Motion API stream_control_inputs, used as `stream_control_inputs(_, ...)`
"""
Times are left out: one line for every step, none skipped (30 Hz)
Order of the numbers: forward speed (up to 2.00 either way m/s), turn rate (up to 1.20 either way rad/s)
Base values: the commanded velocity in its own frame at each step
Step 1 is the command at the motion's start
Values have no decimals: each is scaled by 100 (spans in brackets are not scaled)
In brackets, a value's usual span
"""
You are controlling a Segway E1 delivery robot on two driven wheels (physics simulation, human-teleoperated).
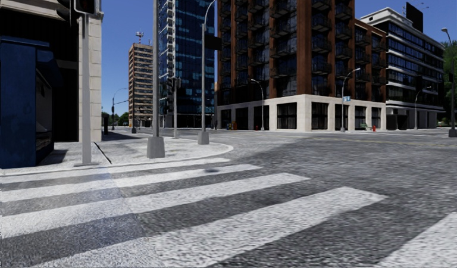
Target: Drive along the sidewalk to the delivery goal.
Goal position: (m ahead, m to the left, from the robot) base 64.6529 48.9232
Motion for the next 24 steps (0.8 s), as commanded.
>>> stream_control_inputs(200, 0)
stream_control_inputs(200, 0)
stream_control_inputs(200, 0)
stream_control_inputs(200, 0)
stream_control_inputs(200, 0)
stream_control_inputs(200, 0)
stream_control_inputs(200, 0)
stream_control_inputs(200, 0)
stream_control_inputs(200, 0)
stream_control_inputs(200, 0)
stream_control_inputs(200, 0)
stream_control_inputs(200, 0)
stream_control_inputs(200, 0)
stream_control_inputs(200, 0)
stream_control_inputs(200, 0)
stream_control_inputs(200, 0)
stream_control_inputs(200, 0)
stream_control_inputs(200, 0)
stream_control_inputs(200, 0)
stream_control_inputs(200, 0)
stream_control_inputs(200, 4)
stream_control_inputs(200, 13)
stream_control_inputs(200, 25)
stream_control_inputs(200, 30)
